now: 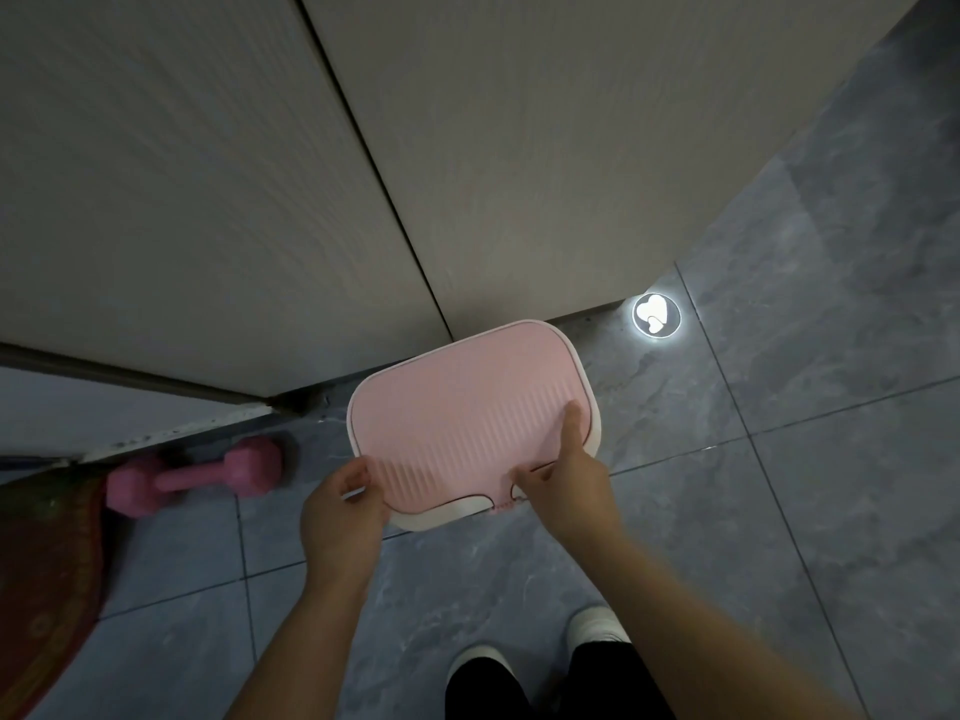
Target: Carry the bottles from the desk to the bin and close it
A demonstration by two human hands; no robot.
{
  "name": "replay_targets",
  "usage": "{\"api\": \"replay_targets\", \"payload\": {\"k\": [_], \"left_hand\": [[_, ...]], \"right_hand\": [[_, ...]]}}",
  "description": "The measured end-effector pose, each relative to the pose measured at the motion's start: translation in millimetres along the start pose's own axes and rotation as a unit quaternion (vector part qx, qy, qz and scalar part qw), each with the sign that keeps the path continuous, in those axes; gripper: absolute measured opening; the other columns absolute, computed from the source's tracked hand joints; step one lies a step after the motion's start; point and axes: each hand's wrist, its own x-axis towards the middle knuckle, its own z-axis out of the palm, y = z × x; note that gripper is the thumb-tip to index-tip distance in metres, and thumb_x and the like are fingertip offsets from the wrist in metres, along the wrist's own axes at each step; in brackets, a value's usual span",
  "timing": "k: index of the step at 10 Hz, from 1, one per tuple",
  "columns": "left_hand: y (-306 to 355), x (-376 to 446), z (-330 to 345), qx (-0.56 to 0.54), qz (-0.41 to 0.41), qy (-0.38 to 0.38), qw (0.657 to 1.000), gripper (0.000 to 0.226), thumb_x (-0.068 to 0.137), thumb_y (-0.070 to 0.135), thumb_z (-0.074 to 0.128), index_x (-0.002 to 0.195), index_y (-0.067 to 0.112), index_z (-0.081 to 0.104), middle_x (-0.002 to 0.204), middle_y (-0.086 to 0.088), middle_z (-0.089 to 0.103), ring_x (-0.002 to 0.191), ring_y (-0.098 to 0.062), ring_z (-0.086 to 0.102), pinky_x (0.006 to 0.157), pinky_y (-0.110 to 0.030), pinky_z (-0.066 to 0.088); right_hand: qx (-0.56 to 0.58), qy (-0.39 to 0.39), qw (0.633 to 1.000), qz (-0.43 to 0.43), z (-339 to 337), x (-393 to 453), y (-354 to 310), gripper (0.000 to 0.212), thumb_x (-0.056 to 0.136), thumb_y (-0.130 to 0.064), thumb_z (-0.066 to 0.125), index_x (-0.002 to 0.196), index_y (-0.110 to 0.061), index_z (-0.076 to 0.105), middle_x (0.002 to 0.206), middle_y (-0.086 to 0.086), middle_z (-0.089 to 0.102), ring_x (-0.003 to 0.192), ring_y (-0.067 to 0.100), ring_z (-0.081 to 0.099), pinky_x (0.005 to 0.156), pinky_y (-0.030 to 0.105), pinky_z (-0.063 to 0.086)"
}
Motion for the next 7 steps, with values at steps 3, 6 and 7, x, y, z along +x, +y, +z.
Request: {"api": "replay_targets", "payload": {"k": [3,6,7], "left_hand": [[1,-5,-2,0.177,0.081,-0.006,0.981,0.036,0.084,0.000,0.050,0.116,0.007,0.063,0.111,-0.018,0.066,0.097,-0.030,0.063,0.089,-0.037,0.048],[6,-29,-18,0.095,0.015,-0.040,0.995,0.026,0.089,0.007,0.052,0.113,0.003,0.062,0.115,-0.021,0.064,0.103,-0.035,0.062,0.097,-0.051,0.048],[12,-43,-29,0.063,-0.012,-0.032,0.997,0.023,0.090,0.006,0.051,0.109,0.003,0.062,0.105,-0.021,0.065,0.096,-0.032,0.063,0.095,-0.048,0.049]], "right_hand": [[0.008,-0.012,1.000,-0.003,-3,-2,1,0.088,0.088,-0.018,0.057,0.150,-0.022,-0.005,0.071,0.003,0.053,0.069,0.018,0.053,0.069,0.030,0.045],[0.063,-0.044,0.997,0.012,-19,-27,1,0.058,0.090,-0.021,0.057,0.143,-0.015,0.034,0.113,0.010,0.066,0.097,0.022,0.060,0.089,0.031,0.046],[0.110,-0.043,0.993,0.025,-31,-41,-4,0.040,0.092,-0.016,0.053,0.132,-0.010,0.049,0.103,0.010,0.067,0.101,0.027,0.065,0.095,0.037,0.047]]}}
